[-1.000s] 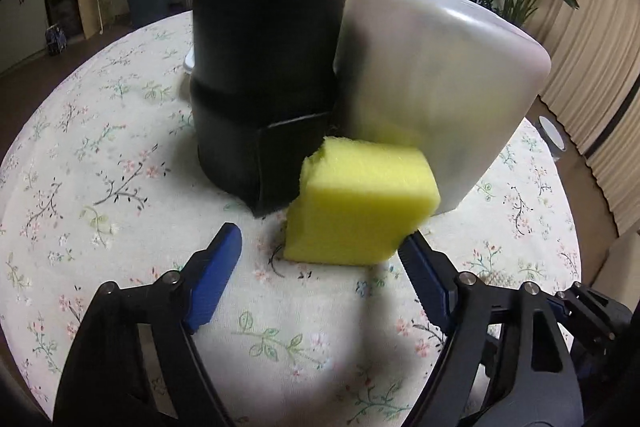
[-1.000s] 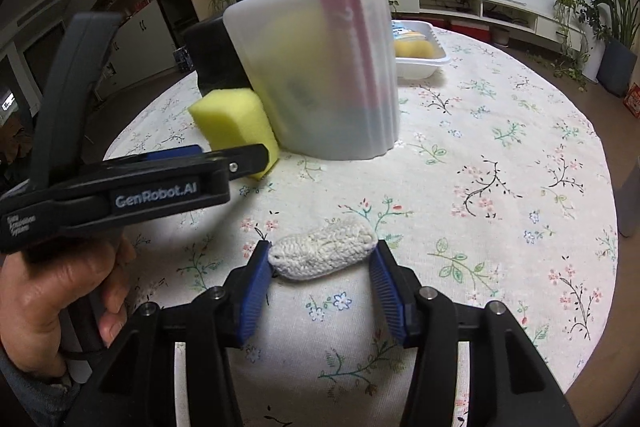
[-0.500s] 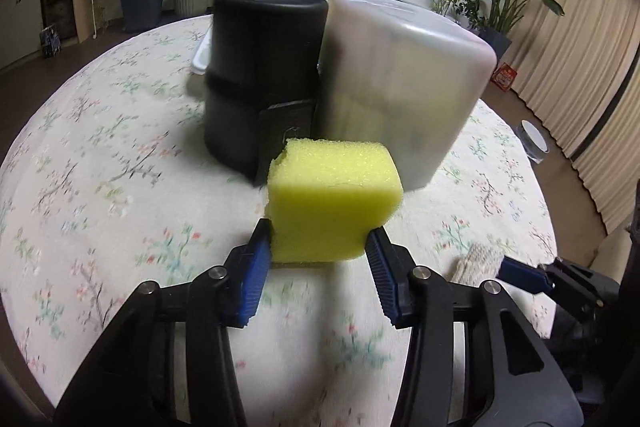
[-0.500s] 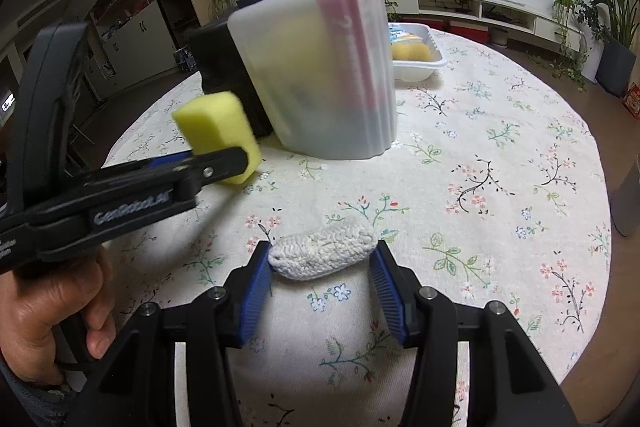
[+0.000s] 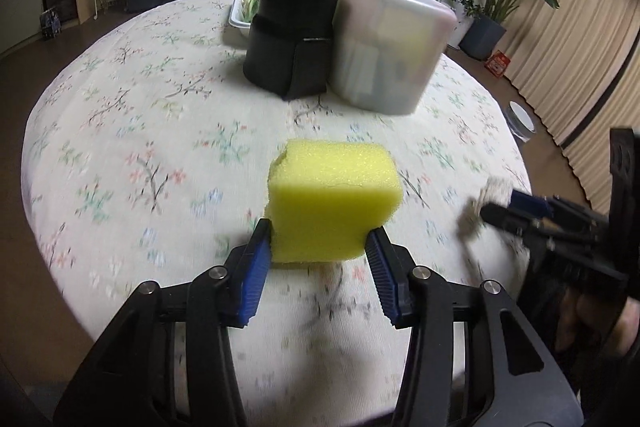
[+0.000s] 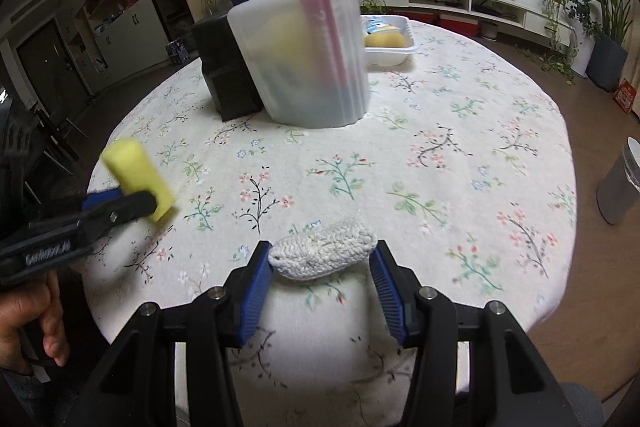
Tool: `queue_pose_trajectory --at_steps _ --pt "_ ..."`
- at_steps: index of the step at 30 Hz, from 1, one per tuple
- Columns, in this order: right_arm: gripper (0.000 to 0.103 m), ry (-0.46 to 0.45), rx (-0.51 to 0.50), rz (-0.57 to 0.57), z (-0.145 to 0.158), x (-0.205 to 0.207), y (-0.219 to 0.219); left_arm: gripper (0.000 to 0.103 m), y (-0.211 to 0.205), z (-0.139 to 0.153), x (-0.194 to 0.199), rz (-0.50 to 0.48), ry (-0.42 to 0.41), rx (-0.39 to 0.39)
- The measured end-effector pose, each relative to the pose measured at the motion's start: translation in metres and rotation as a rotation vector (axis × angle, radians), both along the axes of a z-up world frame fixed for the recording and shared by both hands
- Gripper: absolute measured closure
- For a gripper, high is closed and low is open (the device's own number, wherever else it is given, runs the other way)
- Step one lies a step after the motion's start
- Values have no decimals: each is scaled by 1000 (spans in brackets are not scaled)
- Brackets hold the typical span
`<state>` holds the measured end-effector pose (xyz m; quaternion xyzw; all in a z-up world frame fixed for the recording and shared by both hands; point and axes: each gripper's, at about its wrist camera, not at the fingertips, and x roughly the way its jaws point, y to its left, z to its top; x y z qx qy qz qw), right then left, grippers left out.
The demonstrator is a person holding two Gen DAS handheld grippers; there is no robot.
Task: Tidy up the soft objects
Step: 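Carry the yellow sponge with the left gripper while the right gripper carries the sock to the tray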
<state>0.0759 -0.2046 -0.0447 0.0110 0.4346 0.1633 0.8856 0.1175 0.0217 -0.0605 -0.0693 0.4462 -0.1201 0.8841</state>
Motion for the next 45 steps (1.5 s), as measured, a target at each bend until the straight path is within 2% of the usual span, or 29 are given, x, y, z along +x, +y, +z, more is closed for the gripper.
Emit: queue_pose_trajectory --at_steps 7,12,18,22,27,32,35,40,45 --pt "50 -41 -3 -32 28 -1 -23 59 22 18 -9 11 -18 -10" --pt "50 -92 -25 -124 57 16 -74 59 54 42 8 56 -56 7" --pt "50 -126 -85 -227 83 50 -136 59 86 69 42 86 -91 20" --pt "50 -134 -120 -274 96 83 -169 59 104 94 82 89 -120 59" --pt "50 -144 -142 -278 112 139 -185 59 108 121 140 66 -134 109" --pt "50 -163 -151 -197 131 204 -162 59 93 134 199 8 -136 158" --pt "50 -164 -154 -121 136 239 -132 59 66 136 234 -67 -124 192" --pt "50 -138 -175 29 128 288 -72 59 10 131 281 -201 -94 221" --pt "50 -101 -205 165 110 319 -15 59 -31 117 318 -280 -55 248"
